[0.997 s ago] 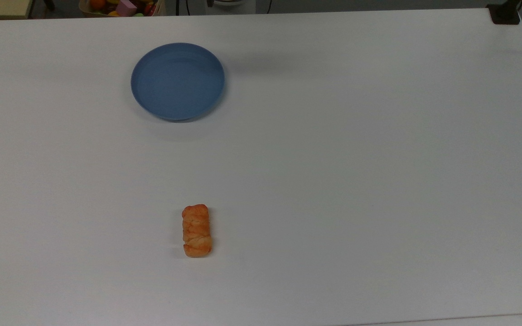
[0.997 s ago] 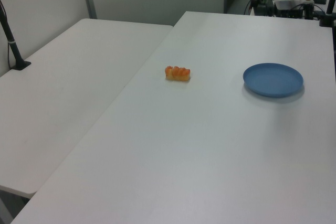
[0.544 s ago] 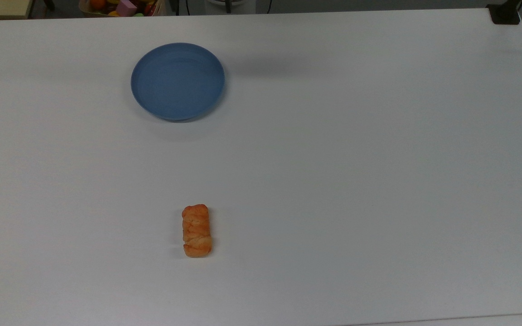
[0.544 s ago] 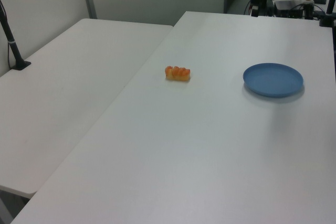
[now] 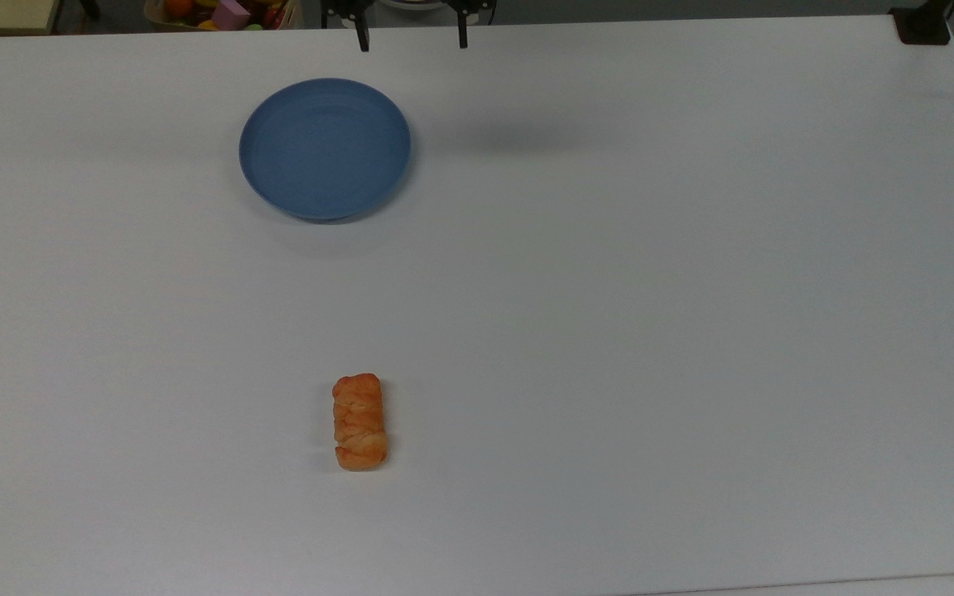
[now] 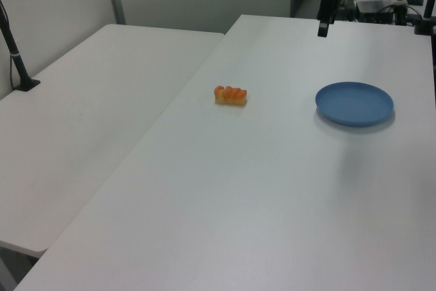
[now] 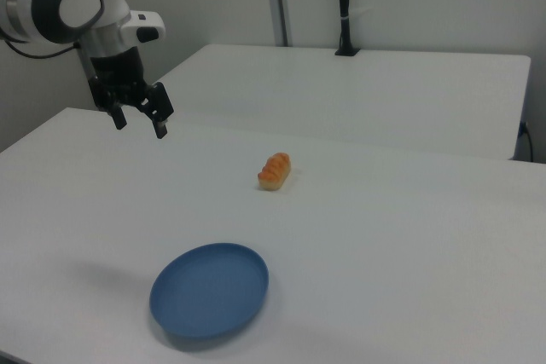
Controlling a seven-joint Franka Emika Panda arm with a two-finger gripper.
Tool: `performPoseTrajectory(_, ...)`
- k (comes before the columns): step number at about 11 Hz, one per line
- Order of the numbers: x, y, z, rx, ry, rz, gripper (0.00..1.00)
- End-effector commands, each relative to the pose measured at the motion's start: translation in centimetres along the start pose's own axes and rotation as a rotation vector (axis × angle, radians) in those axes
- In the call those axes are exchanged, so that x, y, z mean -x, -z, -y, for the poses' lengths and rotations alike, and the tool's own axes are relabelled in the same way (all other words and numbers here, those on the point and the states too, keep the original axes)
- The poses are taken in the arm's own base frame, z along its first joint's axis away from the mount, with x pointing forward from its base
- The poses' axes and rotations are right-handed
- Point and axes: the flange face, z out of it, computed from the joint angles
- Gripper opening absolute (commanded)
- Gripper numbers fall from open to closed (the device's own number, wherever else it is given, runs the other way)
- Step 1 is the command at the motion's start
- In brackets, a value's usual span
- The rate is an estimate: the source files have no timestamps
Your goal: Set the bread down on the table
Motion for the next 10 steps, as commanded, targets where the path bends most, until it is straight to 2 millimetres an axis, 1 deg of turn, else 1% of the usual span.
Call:
performPoseTrajectory(1, -0.54, -0.96, -0.67, -0.011, 0.008, -0.013, 1.00)
performPoseTrajectory(3, -0.36, -0.82, -1.10, -0.010, 0.005, -0.009, 1.00)
performPoseTrajectory(5, -0.32, -0.86, -0.93, -0.010, 0.031, -0.006, 1.00)
performPoseTrajectory(10, -0.35, -0.66, -1.20, -0.009, 0.026, -0.012, 1.00)
